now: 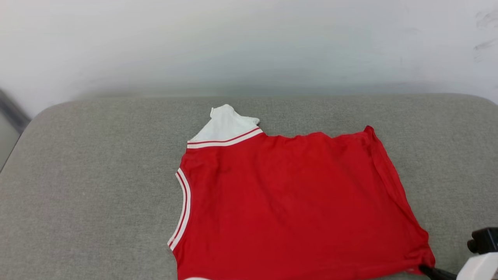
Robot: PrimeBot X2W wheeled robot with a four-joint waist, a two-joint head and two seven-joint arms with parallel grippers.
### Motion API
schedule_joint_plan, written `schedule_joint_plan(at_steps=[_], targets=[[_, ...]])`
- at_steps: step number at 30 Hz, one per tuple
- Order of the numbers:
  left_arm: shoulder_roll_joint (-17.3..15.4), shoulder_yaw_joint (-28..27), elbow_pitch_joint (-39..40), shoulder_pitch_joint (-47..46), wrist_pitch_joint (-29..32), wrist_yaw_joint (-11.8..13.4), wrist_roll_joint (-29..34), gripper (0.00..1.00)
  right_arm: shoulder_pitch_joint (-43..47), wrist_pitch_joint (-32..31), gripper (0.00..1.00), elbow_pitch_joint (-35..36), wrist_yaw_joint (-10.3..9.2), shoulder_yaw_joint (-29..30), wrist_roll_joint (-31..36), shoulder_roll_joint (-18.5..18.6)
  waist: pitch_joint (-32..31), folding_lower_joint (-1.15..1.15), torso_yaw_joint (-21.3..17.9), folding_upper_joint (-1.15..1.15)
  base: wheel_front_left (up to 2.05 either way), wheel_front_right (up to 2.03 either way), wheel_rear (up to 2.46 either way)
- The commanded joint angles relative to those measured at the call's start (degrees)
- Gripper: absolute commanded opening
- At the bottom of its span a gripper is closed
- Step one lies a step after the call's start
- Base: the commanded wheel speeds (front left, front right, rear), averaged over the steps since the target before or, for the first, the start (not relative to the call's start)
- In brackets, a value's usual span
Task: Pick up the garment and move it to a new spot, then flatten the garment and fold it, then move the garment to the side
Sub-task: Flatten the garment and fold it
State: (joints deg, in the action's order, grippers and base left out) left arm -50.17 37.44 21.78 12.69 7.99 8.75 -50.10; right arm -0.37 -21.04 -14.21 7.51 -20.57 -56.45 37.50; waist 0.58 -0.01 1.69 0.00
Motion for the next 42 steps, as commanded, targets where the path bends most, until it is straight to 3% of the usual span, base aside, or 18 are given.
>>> schedule_joint_plan(at_steps=[1, 12, 22, 34, 42], targets=[[-0.61, 0.2, 0.38, 0.89, 0.33, -0.09, -0.52, 0.0, 1.4, -0.61, 0.0, 0.6, -0.04, 1.15, -0.3, 0.22, -0.16, 0.01, -0.2, 0.0, 0.0, 0.0, 0.0], [-2.91, -1.05, 2.77, 1.36, -0.69, -1.09, -1.15, 0.0, 9.87, -7.47, 0.0, 11.77, -0.03, 11.07, 1.84, -3.88, 1.43, 0.01, -1.47, 0.0, 0.0, 0.0, 0.0], [-1.86, -6.56, 2.11, -6.62, -5.42, -0.6, 1.79, 0.0, 7.26, -14.19, 0.0, 19.85, -0.03, 18.53, 5.2, -8.6, 6.06, 0.01, -1.83, 0.0, 0.0, 0.0, 0.0], [1.93, -5.64, -5.57, -17.35, -2.76, -3.15, 3.74, 0.0, -3.76, -20.99, 0.0, 16.95, -0.03, 20.13, 15.62, -13.11, 12.96, 0.01, -1.45, 0.0, 0.0, 0.0, 0.0], [6.19, -2.87, -13.83, -25.0, -1.85, -6.23, 6.58, 0.0, -8.95, -22.25, 0.0, 12.91, -0.03, 19.64, 19.91, -13.54, 15.82, 0.01, -0.25, 0.0, 0.0, 0.0, 0.0]])
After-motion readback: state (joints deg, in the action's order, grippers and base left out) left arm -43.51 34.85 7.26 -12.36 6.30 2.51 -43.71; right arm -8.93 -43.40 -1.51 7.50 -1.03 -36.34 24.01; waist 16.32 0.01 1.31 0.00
